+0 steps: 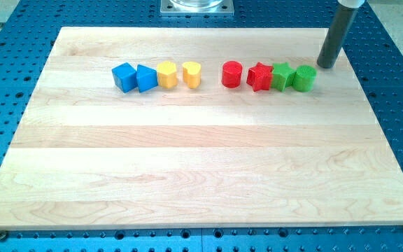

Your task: Move the yellow heart to the bottom right of the yellow hexagon

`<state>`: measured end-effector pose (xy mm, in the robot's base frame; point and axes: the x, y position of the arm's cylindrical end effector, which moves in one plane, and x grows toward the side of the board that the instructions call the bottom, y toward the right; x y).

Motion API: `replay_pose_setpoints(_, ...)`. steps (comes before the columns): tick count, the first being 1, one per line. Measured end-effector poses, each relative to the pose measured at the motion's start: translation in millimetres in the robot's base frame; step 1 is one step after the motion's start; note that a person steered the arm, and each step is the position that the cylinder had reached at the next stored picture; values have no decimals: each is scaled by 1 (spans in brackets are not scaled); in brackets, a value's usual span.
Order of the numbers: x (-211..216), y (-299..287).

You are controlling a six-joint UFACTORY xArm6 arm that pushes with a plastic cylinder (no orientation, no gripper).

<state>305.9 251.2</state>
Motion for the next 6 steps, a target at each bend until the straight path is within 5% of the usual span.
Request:
replay_pose_setpoints(5, -3, -9)
replay_pose_setpoints(6, -30, -30)
